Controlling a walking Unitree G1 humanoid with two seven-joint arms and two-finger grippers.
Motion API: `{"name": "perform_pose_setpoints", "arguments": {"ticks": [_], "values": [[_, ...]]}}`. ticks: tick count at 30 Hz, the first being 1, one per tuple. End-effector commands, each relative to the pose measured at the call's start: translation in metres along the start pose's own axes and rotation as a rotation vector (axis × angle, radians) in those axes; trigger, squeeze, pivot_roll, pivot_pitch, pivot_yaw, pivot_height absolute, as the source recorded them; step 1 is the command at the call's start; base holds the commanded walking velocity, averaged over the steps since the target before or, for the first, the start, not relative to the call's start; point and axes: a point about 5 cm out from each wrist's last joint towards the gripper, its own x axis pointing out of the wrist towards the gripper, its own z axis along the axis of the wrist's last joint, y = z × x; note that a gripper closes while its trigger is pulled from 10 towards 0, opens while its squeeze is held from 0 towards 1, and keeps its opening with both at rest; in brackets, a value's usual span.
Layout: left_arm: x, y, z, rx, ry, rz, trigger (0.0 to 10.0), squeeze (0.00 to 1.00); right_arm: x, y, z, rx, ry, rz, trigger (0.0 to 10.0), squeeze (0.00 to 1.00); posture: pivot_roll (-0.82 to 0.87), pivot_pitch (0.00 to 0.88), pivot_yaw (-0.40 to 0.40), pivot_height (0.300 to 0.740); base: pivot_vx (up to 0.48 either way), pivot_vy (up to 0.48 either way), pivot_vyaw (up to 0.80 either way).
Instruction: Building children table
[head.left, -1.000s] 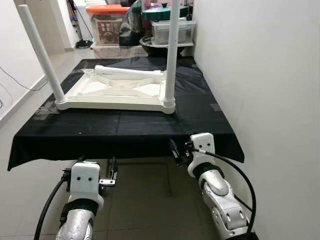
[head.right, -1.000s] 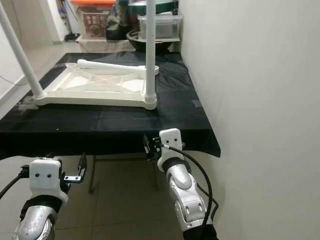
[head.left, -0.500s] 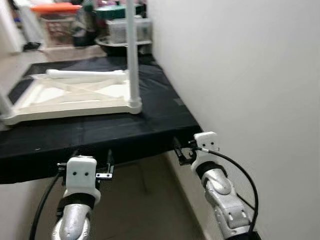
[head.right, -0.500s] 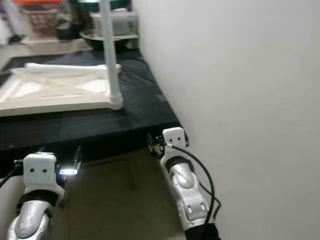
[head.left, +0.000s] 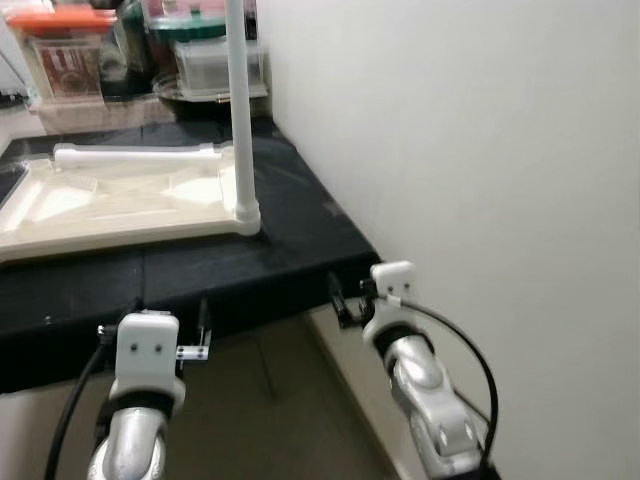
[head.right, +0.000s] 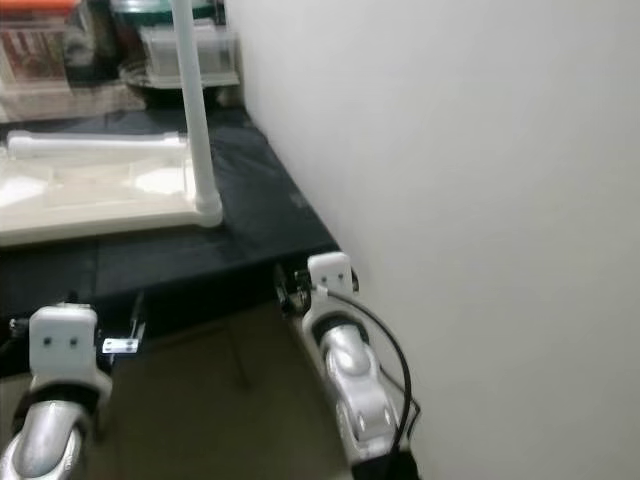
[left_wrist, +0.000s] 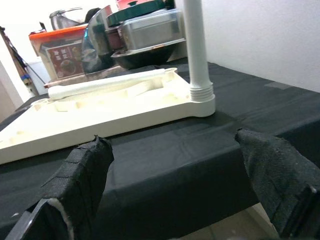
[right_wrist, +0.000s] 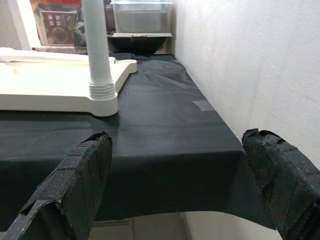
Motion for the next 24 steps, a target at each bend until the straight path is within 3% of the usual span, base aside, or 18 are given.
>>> {"name": "perform_pose_setpoints", "arguments": {"ticks": [1,7,19,24], "values": [[0.0003,-0.0025,-0.0001,-0.004,0.003,-0.005,10.0,0.00,0.0020,0.0009,0.0020,0.015,-0.005,0.015,10.0,0.00,-0.01,0.000,-0.006,0.740,0.000,0.000,0.00],[0.0007,-0.0027,0.0004,-0.003,0.002,-0.003,10.0,0.00,0.0028,0.0050,0.0036,0.005,-0.014,0.049,10.0,0.00,-0.01,0.000,-0.006,0.740,0.000,0.000,0.00],[0.0022,-0.0030,0.0013,0.011,-0.001,0.000,10.0,0.00,0.0066,0.0057,0.0084,0.004,-0.035,0.063,10.0,0.00,-0.01,0.000,-0.004,0.740,0.000,0.000,0.80],[0.0026,-0.0031,0.0015,0.011,-0.001,0.001,10.0,0.00,0.0094,0.0000,0.0094,0.024,-0.032,0.034,10.0,0.00,-0.01,0.000,-0.004,0.740,0.000,0.000,0.00]]}}
